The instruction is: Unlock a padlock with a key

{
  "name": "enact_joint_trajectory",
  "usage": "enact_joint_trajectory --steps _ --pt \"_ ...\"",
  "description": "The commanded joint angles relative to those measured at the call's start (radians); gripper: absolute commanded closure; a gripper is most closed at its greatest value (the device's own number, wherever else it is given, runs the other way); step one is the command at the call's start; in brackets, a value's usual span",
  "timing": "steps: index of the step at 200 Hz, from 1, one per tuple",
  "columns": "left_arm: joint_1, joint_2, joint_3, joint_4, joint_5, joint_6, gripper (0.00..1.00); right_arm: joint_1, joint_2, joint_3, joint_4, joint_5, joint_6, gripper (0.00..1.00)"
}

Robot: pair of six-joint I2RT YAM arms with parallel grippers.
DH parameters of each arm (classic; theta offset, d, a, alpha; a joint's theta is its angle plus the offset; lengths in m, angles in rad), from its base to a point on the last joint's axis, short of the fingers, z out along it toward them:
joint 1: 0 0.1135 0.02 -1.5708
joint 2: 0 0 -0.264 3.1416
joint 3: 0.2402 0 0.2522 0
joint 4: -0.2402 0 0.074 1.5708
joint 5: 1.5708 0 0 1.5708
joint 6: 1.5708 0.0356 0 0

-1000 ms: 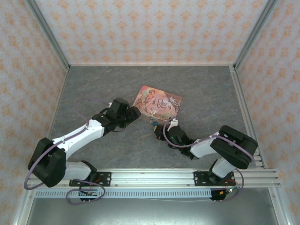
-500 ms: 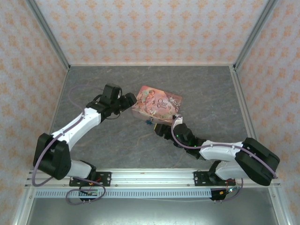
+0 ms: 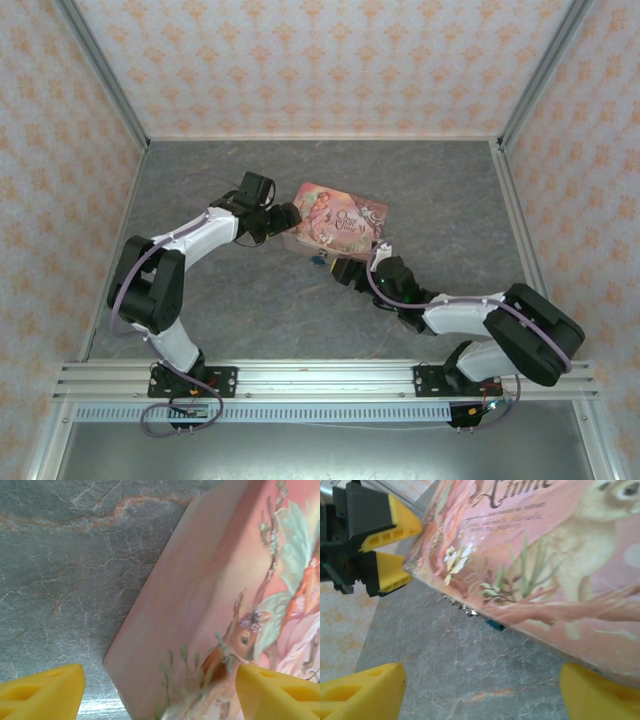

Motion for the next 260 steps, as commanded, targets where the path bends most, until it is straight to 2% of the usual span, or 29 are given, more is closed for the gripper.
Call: enact_joint_trajectory --steps 1,44,114,139,171,235,260 --pt "0.008 0.024 0.007 -0.027 0.015 0.033 0.21 -0.042 0.030 0.034 0.075 -0.079 -0.005 0.20" --pt "0.008 0.013 -0.069 -0.030 0.003 0.025 0.22 -0.116 0.059 0.050 0.079 -0.128 -0.032 0.20" --pt "0.000 -0.104 -0.278 0.004 0.062 -0.033 0.22 -0.245 0.180 0.149 0.208 -0.323 -0.119 0.19" --pt "-0.027 -0.155 -0.346 0.034 0.076 -0.088 0.22 -0.271 0.263 0.190 0.307 -0.378 -0.111 0.20" --pt "-0.056 -0.225 -0.395 0.032 0.027 -0.128 0.22 -0.301 0.360 0.221 0.422 -0.430 -0.070 0.22" --pt "-0.066 -0.245 -0.389 0.037 0.007 -0.165 0.22 -0.300 0.287 0.095 0.441 -0.437 -0.169 0.22" --pt "-0.068 -0.244 -0.393 0.048 0.003 -0.173 0.22 -0.300 0.306 0.067 0.486 -0.486 -0.186 0.23"
